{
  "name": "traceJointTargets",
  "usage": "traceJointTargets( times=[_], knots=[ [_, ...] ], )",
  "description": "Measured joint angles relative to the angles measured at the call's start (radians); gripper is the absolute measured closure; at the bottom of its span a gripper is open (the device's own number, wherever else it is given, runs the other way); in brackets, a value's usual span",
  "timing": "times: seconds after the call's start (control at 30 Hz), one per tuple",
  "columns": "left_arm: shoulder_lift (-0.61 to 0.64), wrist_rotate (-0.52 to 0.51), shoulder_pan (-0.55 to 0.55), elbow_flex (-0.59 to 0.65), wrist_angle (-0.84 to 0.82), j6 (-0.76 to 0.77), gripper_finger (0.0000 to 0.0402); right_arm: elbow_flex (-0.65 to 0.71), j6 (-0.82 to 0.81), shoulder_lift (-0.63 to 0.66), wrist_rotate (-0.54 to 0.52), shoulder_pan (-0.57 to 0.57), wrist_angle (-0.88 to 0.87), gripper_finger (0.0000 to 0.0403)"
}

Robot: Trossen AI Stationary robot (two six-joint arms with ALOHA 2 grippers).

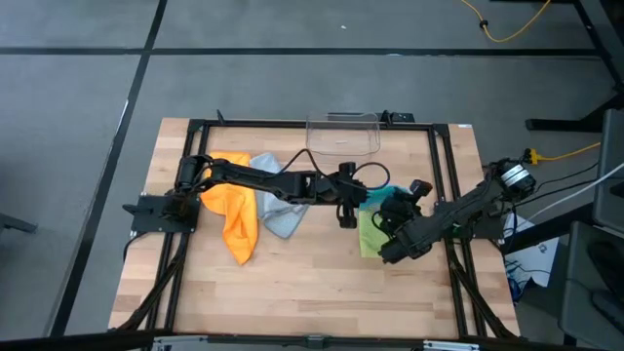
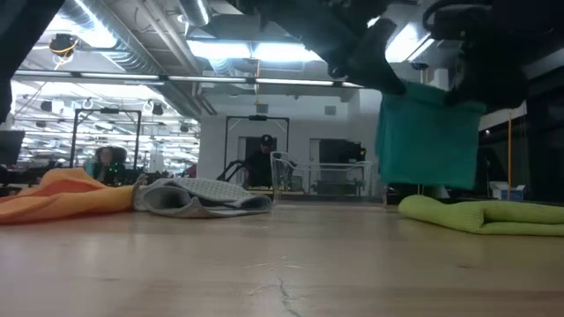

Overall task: Fold microfiber towels
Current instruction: Stack the blue microfiber towel on top of the green microfiber towel

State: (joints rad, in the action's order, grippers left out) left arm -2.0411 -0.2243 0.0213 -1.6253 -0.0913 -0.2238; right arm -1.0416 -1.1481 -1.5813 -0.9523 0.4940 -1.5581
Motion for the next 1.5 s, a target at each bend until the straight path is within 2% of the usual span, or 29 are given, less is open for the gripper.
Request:
traceJointTargets(
  times=[0.2, 0.5, 0.9, 1.5],
  knots=[
    [0.001, 0.087, -0.032, 0.0, 0.034, 0.004, 0.0401, -0.009, 0.029, 0.03, -0.003, -0.001, -0.014, 0.0397],
    [-0.029, 0.103, -0.035, 0.001, 0.108, 0.003, 0.0401, 0.037, 0.027, 0.029, 0.02, -0.007, -0.009, 0.0397],
    [-0.058, 0.087, -0.016, 0.001, 0.095, 0.008, 0.0401, 0.047, 0.031, 0.029, 0.114, 0.009, 0.066, 0.0397],
    [-0.071, 0.083, 0.092, 0.003, 0.068, 0.04, 0.0401, 0.046, 0.033, 0.03, 0.323, 0.152, 0.266, 0.0397]
  ],
)
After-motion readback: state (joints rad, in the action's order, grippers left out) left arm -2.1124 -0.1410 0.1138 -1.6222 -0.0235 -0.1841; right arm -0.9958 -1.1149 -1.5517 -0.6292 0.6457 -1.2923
